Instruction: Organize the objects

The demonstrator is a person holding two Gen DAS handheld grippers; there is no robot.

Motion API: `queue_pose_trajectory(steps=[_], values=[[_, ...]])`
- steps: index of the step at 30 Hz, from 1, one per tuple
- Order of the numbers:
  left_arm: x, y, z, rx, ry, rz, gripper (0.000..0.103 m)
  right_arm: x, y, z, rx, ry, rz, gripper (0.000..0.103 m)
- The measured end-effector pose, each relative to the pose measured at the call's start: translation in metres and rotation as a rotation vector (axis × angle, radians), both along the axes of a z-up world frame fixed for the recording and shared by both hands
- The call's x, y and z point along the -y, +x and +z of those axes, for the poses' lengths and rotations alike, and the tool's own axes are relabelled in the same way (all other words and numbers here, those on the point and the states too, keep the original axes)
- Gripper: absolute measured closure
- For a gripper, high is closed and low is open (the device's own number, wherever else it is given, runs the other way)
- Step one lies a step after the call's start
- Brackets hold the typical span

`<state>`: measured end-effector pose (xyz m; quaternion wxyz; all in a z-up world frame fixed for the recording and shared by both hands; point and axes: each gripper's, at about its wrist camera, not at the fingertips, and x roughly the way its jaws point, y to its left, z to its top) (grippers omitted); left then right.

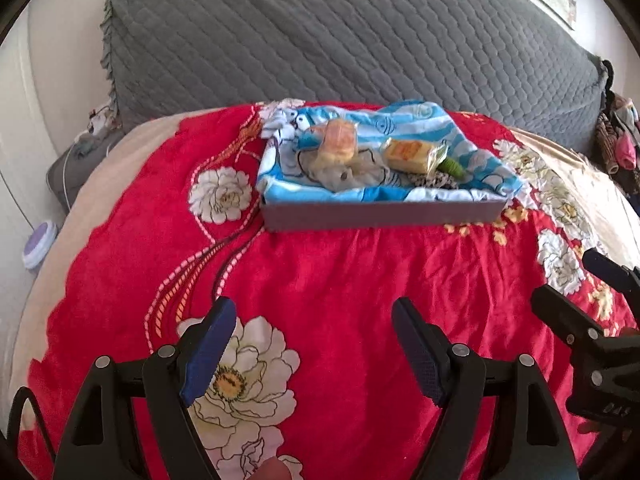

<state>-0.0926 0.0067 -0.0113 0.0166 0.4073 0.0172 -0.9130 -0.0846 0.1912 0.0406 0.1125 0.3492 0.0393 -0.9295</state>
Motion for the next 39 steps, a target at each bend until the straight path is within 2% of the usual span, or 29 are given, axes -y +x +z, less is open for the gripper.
queue_pose_trajectory(steps=[14, 19, 26, 32, 39], values=[[0.004, 0.003, -0.024, 0.012, -0.007, -0.006, 0.022, -0.01, -0.002, -0.033, 0.035, 0.006, -0.022, 0.002], [0.006, 0.004, -0.03, 0.016, 0.002, 0.003, 0.022, -0.003, 0.003, -0.033, 0.003, 0.032, -0.002, 0.002], [0.007, 0.005, -0.036, 0.02, 0.009, 0.002, 0.022, -0.013, -0.001, -0.045, 0.025, 0.052, -0.054, 0.002], [0.005, 0.005, -0.041, 0.017, -0.01, -0.013, 0.022, -0.017, -0.001, -0.049, 0.007, 0.042, -0.075, 0.002], [0.004, 0.005, -0.047, 0.023, -0.008, -0.015, 0.022, -0.012, 0.003, -0.053, -0.018, 0.08, -0.072, 0.002]])
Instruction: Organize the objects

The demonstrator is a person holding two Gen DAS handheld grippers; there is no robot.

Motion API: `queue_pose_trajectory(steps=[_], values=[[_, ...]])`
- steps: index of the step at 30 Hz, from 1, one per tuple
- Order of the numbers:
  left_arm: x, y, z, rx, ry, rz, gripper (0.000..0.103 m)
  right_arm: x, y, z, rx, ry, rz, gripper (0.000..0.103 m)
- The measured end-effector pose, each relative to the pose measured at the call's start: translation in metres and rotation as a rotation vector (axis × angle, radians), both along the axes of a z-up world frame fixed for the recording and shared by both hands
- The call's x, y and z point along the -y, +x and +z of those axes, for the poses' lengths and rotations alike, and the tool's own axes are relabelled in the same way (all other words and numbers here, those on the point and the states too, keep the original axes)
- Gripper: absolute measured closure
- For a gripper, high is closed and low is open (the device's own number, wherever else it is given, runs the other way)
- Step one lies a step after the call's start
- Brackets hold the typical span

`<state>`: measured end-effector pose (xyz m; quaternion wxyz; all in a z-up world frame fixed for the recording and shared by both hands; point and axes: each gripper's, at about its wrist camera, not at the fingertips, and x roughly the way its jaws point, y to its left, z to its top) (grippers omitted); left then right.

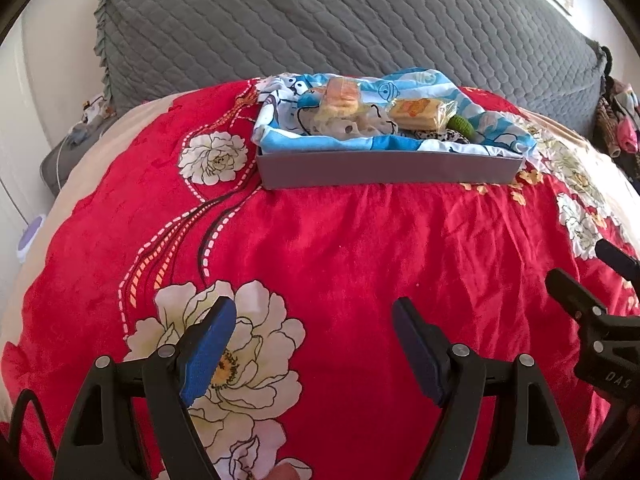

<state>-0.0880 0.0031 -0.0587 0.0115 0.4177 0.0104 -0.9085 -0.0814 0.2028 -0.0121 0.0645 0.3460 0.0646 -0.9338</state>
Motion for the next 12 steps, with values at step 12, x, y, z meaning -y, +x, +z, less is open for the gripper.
queue_pose_trajectory(steps=[12], values=[[-0.0043, 0.0016, -0.0062, -0.012, -0.022, -0.014, 0.022, -0.0056, -0.0026, -0.0032, 0.009, -0.015, -0.021, 0.002]])
